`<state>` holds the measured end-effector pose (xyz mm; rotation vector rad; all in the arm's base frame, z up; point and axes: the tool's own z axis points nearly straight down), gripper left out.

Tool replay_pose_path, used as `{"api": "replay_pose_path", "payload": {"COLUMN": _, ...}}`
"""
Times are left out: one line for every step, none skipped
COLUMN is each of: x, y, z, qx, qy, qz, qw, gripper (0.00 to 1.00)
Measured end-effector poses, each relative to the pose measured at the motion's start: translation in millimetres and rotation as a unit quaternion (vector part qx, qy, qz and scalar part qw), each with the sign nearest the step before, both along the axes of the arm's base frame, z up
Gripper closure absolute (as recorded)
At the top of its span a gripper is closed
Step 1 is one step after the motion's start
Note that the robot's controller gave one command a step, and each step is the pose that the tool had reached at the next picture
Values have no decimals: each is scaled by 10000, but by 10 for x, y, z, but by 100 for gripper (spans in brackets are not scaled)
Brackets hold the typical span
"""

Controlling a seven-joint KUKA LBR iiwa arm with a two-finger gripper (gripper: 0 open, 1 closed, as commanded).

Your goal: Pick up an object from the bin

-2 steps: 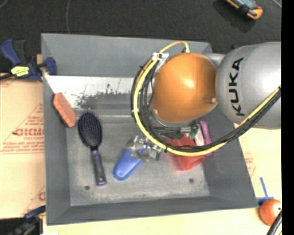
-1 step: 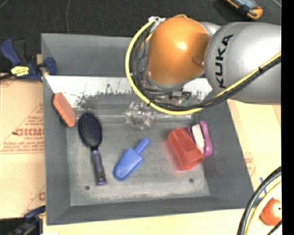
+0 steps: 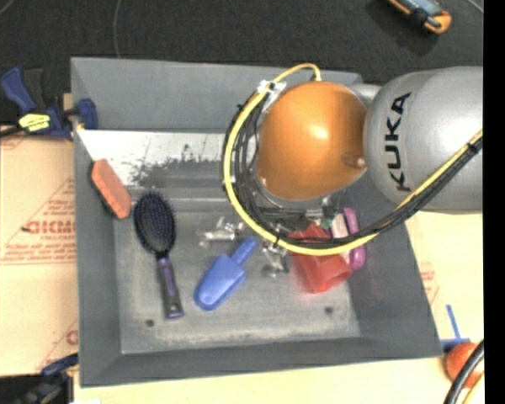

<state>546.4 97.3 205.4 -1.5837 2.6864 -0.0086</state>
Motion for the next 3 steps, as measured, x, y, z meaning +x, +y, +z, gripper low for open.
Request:
{"api": "replay_pose_path", "payload": {"x": 5, "y": -5, "z": 3, "qx": 0, "qy": -4, "qz": -17, "qw": 10000, "gripper": 0}}
{"api": "replay_pose_path", "payload": {"x": -18, "y": -28, "z": -56, "qx": 8, "qy": -17, "qz": -26, "qw": 10000, "gripper": 0}}
{"api": "replay_pose_path", "payload": {"x": -222, "y": 209, "z": 827, "qx": 23, "qy": -68, "qz": -2, "qw": 10000, "gripper": 0}}
